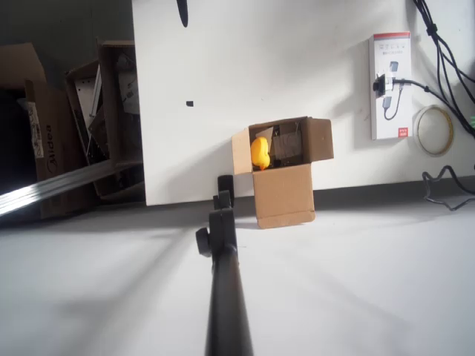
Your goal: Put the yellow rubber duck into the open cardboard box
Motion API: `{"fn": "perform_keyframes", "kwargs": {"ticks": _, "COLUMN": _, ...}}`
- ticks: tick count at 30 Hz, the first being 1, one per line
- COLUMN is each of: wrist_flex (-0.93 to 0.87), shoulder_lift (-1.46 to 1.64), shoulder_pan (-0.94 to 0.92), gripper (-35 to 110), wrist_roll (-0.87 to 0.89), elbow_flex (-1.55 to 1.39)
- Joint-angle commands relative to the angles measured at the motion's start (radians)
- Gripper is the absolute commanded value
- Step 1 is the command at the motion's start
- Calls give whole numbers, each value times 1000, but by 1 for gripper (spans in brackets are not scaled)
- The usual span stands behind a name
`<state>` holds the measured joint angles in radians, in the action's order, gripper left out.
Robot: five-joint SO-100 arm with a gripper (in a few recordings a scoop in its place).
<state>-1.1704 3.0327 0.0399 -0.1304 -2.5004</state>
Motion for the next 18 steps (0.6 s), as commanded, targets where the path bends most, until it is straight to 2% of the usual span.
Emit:
{"fn": "perform_keyframes", "kwargs": {"ticks": 1, "wrist_flex": 29, "shoulder_lift": 57, "shoulder_pan": -5, "gripper": -1, "wrist_roll": -11, "elbow_flex": -71}}
{"fn": "perform_keyframes", "kwargs": {"ticks": 7, "wrist_flex": 54, "shoulder_lift": 207, "shoulder_pan": 25, "gripper": -1, "wrist_roll": -12, "elbow_flex": -262}}
{"fn": "perform_keyframes", "kwargs": {"ticks": 18, "wrist_flex": 100, "shoulder_lift": 209, "shoulder_pan": 21, "gripper": 0, "wrist_roll": -8, "elbow_flex": -416}}
